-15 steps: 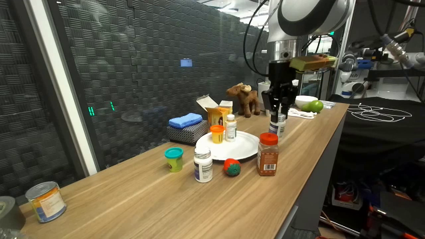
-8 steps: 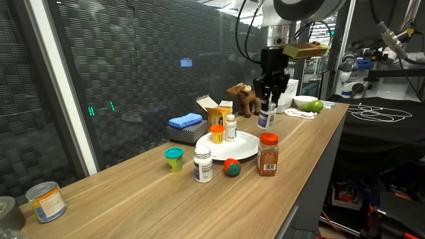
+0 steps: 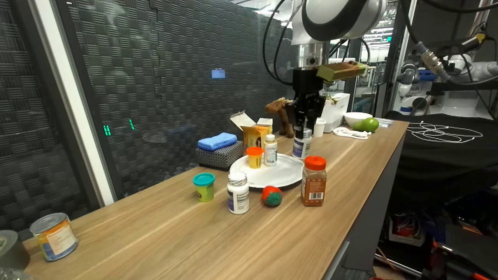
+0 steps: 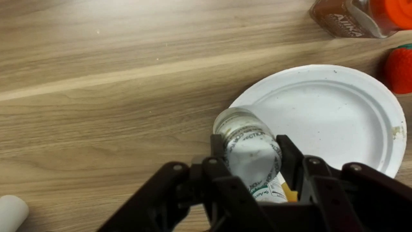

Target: Pick up the objects from the table and put them on the white plate.

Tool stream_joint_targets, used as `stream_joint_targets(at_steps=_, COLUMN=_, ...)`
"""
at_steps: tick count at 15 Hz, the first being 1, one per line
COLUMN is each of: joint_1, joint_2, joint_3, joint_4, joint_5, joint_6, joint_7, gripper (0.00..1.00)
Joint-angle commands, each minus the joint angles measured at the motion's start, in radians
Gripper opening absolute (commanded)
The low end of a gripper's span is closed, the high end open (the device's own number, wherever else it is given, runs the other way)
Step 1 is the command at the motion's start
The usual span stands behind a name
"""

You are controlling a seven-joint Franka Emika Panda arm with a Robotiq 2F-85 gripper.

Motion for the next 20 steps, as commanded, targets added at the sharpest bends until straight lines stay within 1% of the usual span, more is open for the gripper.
stream_joint_targets(at_steps=1, joint_1=0.012, joint_2=0.064, joint_3=0.005, joint_4=0.057, joint_5=0.008, joint_6=0.024, joint_7=-0.039, gripper=0.19)
stream_joint_targets(at_steps=6, joint_1=0.02, joint_2=0.109, joint_3=0.011, joint_4=0.106, joint_5=0.016, joint_6=0.014, joint_7=-0.059, gripper=0.19)
stream_joint_targets(at_steps=13, joint_1=0.02, joint_2=0.148, joint_3=0.011, joint_4=0.122, joint_5=0.014, joint_6=0.029, joint_7=-0.086, gripper=0.19)
stream_joint_targets(at_steps=16, joint_1=0.016, joint_2=0.165, joint_3=0.013, joint_4=0.13, joint_5=0.03, joint_6=0.041, joint_7=-0.098, gripper=0.19)
stream_joint_targets(at_steps=20, joint_1=0.009, joint_2=0.182, joint_3=0.018, joint_4=0.145, joint_5=0.088, joint_6=0.057, joint_7=-0.119, gripper=0.19)
